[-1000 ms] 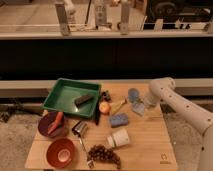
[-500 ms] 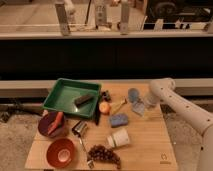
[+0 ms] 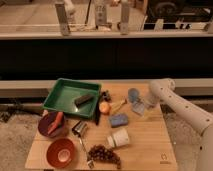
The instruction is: Place towel in purple bowl
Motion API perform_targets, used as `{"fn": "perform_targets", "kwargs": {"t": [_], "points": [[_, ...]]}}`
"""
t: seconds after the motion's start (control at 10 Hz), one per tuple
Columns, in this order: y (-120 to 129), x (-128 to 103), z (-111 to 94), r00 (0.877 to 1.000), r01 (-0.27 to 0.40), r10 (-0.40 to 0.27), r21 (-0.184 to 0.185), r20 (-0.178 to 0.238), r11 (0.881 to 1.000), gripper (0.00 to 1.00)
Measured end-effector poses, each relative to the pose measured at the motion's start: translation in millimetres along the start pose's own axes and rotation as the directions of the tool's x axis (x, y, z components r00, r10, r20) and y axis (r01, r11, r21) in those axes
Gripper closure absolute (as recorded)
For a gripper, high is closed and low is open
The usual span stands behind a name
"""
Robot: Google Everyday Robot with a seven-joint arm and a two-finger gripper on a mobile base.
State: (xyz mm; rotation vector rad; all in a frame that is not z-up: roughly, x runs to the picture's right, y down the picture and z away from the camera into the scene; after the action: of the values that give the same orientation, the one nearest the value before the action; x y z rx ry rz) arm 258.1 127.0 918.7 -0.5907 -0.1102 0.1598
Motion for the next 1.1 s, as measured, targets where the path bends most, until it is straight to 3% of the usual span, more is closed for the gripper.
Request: {"fn": "perform_targets", "kwargs": {"t": [0.4,0.8,1.1], "points": [[-0.3,0.0,2.1,1.0,-0.01,0.01,-0.003,0.003,1.0,0.21],[-1.4,-0.2,3.4,1.0,-0.023,0.023,-0.004,0.006,1.0,0.33],[-1.8,-0.9,4.7,0.999,-0.031,0.031,-0.007,0.009,0.999,0.32]]}}
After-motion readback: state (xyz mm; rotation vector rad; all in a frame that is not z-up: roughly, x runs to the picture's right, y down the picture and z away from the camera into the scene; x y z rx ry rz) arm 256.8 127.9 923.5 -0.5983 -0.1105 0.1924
